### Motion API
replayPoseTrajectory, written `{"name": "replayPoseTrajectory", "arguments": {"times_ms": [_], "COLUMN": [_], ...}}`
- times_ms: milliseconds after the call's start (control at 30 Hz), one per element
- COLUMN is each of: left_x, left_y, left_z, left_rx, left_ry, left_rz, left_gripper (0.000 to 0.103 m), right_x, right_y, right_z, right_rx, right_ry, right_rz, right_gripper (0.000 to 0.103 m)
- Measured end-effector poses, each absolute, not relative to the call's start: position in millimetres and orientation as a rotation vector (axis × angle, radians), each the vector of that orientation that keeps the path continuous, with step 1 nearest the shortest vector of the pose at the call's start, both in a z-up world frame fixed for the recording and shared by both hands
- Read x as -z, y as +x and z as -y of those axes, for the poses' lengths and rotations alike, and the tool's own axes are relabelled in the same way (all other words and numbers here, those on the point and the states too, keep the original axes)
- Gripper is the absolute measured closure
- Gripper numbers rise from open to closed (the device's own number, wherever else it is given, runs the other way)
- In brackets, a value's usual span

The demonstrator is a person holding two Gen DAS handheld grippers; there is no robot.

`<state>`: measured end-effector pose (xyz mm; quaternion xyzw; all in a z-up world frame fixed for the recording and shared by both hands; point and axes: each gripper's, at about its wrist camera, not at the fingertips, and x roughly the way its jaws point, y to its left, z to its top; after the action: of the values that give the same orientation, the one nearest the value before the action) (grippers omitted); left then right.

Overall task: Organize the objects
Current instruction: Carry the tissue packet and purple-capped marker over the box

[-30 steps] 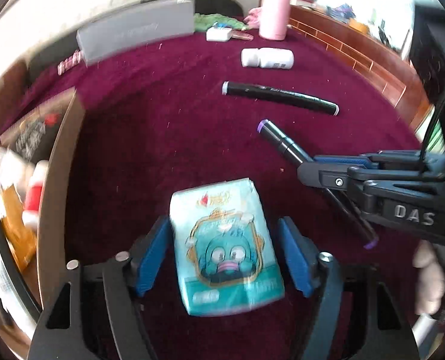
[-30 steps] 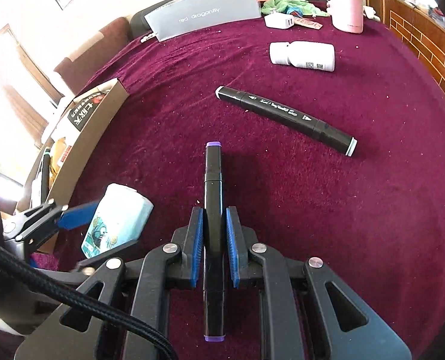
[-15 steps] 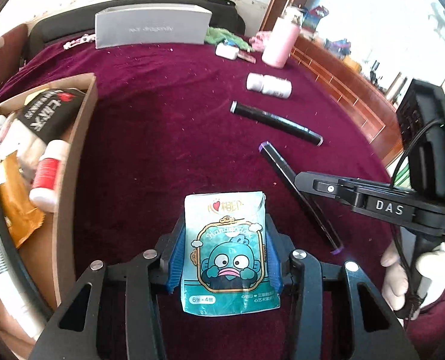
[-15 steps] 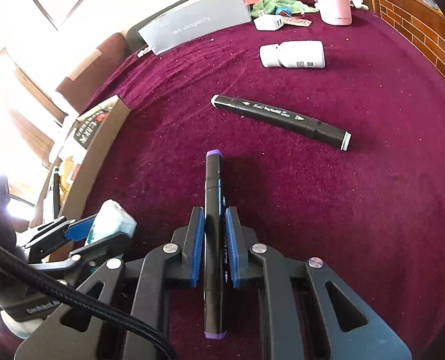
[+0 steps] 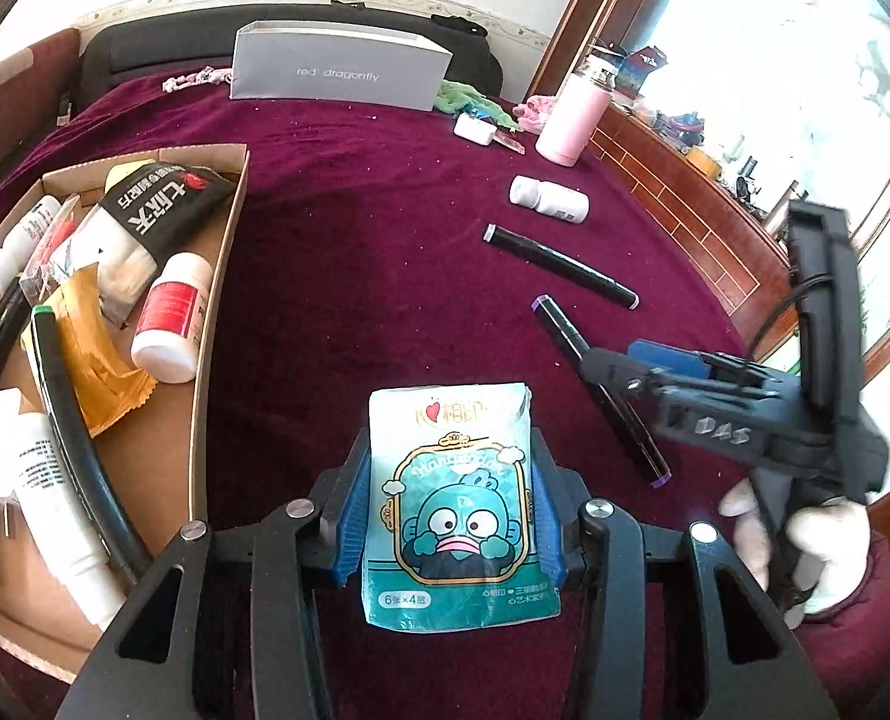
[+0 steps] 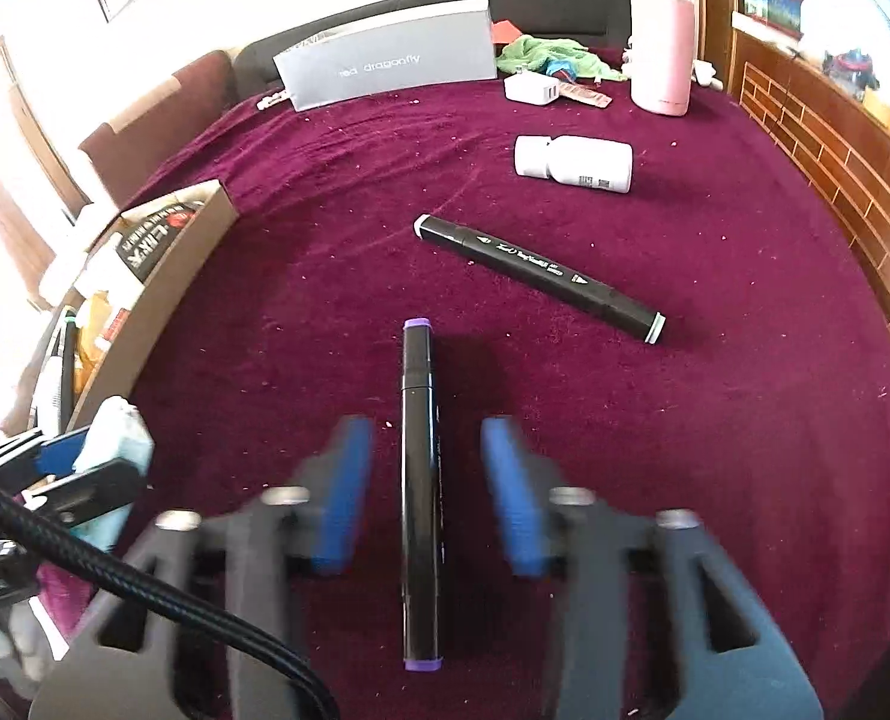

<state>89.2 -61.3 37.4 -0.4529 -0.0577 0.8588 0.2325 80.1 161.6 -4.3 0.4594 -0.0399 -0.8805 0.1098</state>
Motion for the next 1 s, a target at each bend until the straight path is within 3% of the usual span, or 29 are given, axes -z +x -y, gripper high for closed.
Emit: {"name": "replayPoseTrajectory", "arguments": {"times_ms": [100,133,167,667,1000], "left_x": [-38,-38,-39,-51,-66], "left_y": [91,91,92,101,100], "left_z": [63,64,66,114,165], "left_rx": [-2.360,-2.363,-2.365,-2.432,-2.577], "left_ry": [-1.236,-1.233,-1.229,-1.200,-1.154], "left_rz": [0.162,0.164,0.170,0.279,0.313], "left_gripper": [0.063,0.063,0.063,0.063,0.063], "right_x": [21,20,19,-26,-58], "right_y": [75,76,76,96,96], "right_z": [-153,-151,-147,-136,-77], "right_rx": [2.580,2.609,2.614,2.470,2.356], "right_ry": [1.409,1.386,1.400,1.296,1.214], "right_rz": [0.053,0.020,-0.018,0.202,0.179], "right_gripper": [0.047,0.061,0.091,0.090,0.090]}}
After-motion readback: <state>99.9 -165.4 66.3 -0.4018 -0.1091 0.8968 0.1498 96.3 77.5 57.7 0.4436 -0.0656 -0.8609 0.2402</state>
